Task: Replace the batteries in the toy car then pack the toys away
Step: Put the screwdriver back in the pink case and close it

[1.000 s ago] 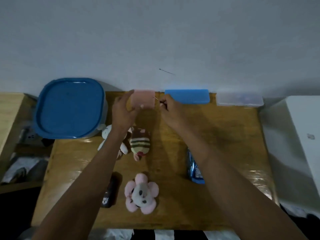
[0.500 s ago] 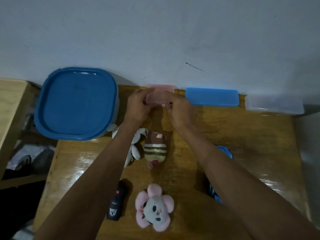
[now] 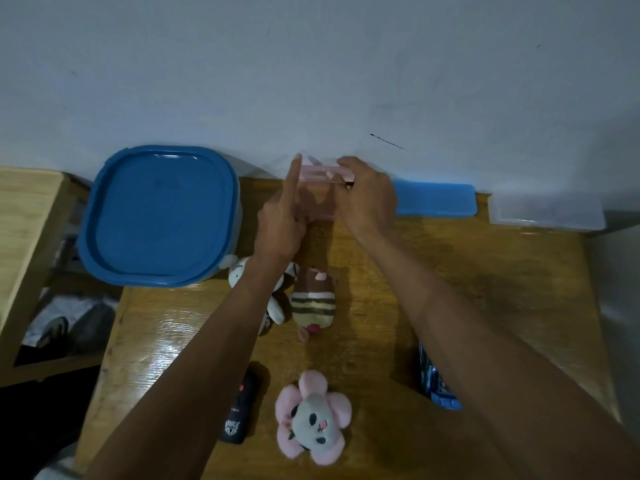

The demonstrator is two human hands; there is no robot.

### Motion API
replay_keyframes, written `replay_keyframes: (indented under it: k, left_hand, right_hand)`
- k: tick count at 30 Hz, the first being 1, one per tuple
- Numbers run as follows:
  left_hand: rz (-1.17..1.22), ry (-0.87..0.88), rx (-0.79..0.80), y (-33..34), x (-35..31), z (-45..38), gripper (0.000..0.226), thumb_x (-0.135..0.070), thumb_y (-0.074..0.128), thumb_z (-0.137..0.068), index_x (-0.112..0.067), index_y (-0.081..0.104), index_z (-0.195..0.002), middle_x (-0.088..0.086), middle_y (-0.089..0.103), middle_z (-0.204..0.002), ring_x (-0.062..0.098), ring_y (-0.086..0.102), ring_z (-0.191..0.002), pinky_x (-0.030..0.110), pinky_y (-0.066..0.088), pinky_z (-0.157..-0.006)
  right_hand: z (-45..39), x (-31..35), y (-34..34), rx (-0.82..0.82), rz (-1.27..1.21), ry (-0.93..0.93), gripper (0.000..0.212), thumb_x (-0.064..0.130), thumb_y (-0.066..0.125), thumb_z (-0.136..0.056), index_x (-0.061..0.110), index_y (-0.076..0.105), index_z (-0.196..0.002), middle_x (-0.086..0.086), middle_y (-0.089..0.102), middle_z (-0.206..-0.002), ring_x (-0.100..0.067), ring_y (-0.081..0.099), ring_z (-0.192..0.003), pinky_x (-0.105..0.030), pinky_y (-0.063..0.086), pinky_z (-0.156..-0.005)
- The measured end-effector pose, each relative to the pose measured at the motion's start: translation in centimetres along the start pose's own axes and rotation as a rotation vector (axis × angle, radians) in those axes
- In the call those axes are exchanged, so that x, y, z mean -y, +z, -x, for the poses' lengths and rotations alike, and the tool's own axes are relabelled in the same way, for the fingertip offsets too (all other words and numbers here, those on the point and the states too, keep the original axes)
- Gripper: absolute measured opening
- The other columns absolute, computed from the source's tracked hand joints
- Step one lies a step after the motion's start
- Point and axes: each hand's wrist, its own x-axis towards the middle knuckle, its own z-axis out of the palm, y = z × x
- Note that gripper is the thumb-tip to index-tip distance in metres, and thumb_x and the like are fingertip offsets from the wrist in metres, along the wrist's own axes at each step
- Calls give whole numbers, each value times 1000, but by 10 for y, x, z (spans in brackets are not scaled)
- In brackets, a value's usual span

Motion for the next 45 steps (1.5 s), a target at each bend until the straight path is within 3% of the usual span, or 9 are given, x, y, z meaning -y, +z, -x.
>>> replay_keyframes:
  k: [4,7,10,16,25,31,35,40,45]
  left_hand:
    - [1,9,47,-1,1,-2,94,-2,61,-92,-38,8,-161,12,71,-100,20,64,-71,38,57,-61]
    - [-8,-8,72,0,5,-6,97,-4,61,-94,-44,2,-160,11,71,-102,20,64,-74,39,58,-64]
    - [6,-27,82,-2,5,-7,95,-1,58,-93,-42,6,-160,11,69,-94,19,62,-72,39,57,-64]
    - [33,-26,98,-2,7,-10,101,2,62,-88,-42,5,-160,11,69,-90,21,63,-73,43,57,-67]
    - [41,-29,110,-4,6,-12,98,3,58,-86,-38,9,-161,7,63,-76,18,58,-64,37,52,-61]
    - [34,-30,125,-9,3,-11,97,1,62,-91,-36,8,-162,5,65,-80,16,59,-64,33,52,-60]
    - [13,0,108,-11,2,-10,94,-3,63,-92,-32,8,-163,6,65,-76,17,58,-60,38,54,-58]
    - [51,-61,94,-7,10,-8,104,-13,67,-92,-34,-7,-161,13,73,-102,27,70,-79,49,61,-69]
    - [64,-34,146,-15,11,-8,80,-41,76,-88,-27,37,-156,11,72,-121,21,69,-102,34,57,-88]
  right_hand:
    - [6,6,-4,-4,-27,17,39,38,62,-93,18,45,-122,2,63,-88,-17,58,-73,-25,38,-58]
    - [21,-1,-2,42,-113,-54,20,29,50,-100,13,46,-111,2,56,-84,-13,54,-68,-22,35,-51]
    - [30,-8,8,130,-65,-64,16,27,42,-105,14,51,-107,0,56,-90,-14,53,-77,-29,40,-59]
    - [26,-4,26,115,177,-22,22,34,61,-96,29,72,-114,3,65,-109,-23,48,-109,-40,49,-88]
    - [18,8,36,113,222,64,16,32,67,-92,25,76,-104,0,70,-100,-26,52,-110,-42,51,-88]
    - [22,2,22,-159,-19,-23,30,28,66,-93,21,59,-121,0,64,-105,-19,52,-103,-28,47,-76]
    - [14,-1,14,-146,8,-35,38,26,66,-91,22,59,-128,-2,64,-108,-22,52,-105,-30,44,-75]
    - [17,-8,12,-83,37,-29,16,29,67,-92,25,65,-107,-3,53,-108,-19,50,-100,-28,49,-72]
    - [34,-17,16,120,-79,46,18,16,71,-89,24,63,-103,0,60,-107,-17,61,-92,-29,54,-72]
